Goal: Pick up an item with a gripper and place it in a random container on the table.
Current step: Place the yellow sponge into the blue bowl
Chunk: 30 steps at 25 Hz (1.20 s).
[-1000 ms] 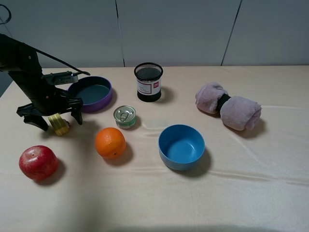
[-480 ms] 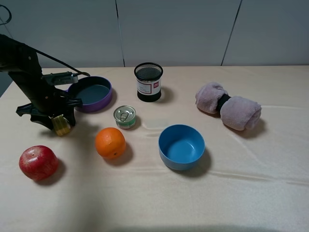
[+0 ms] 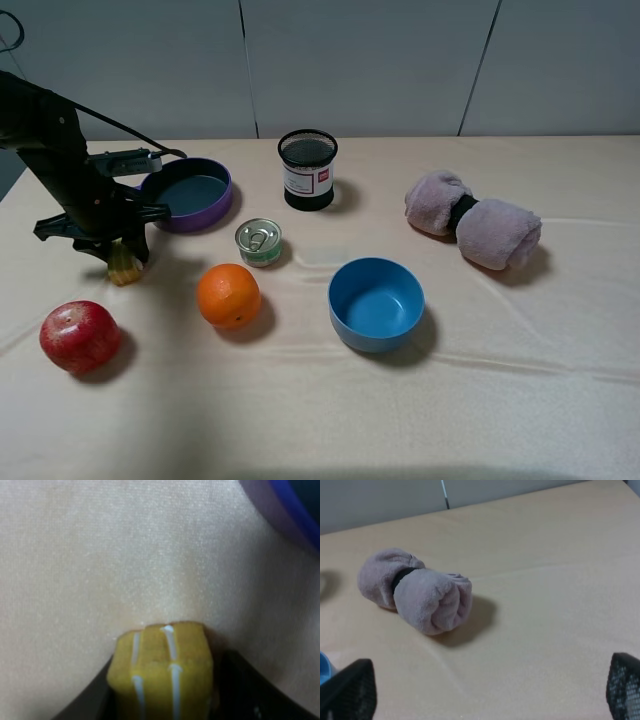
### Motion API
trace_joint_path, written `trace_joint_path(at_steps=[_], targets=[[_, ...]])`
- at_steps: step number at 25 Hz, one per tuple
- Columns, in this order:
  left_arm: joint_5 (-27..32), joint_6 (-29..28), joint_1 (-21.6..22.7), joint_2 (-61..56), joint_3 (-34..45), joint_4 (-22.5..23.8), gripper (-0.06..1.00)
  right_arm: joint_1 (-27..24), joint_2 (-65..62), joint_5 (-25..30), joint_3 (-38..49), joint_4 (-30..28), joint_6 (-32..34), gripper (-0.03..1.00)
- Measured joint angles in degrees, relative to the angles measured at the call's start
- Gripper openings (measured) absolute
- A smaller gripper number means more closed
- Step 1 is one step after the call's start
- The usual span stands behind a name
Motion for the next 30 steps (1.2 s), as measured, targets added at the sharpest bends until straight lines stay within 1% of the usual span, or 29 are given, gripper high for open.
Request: trace_joint_path(at_steps=[8,12,17,18,19,20,22,26,30], targets=[[0.50,0.00,0.00,0.00,0.00,-0.05,0.41,0.00,0.00,0.00,0.00,0.00,0.00,0.69],[2.36,0.93,0.00,-0.07,-0.38,-0.17,0.41,0.00,0.00,0.00,0.00,0.00,0.00,0.69],[7.64,1.13,0.00,-2.19,-1.72,-0.58,0.41,0.00,0.00,0.00,0.00,0.00,0.00,0.69],[7.64,1.13,0.00,-2.19,-1.72,-0.58,0.41,0.00,0.00,0.00,0.00,0.00,0.00,0.69],[10.79,1.25,0.00,-3.07,-2.99,-0.58,0.39,0.00,0.00,0.00,0.00,0.00,0.00,0.69],[12.23,1.25,-0.07,-3.28,-3.54,-0.58,0.39,0.00,0.00,0.00,0.00,0.00,0.00,0.69],[15.18,1.27,-0.48,-4.07,-4.57,-0.33,0.39,0.00,0.00,0.00,0.00,0.00,0.00,0.69],[18.79,1.45,-1.40,-6.51,-5.96,0.34,0.39,0.00,0.00,0.00,0.00,0.00,0.00,0.69],[23.58,2.23,-3.24,-7.81,-8.23,0.96,0.38,0.00,0.00,0.00,0.00,0.00,0.00,0.69]])
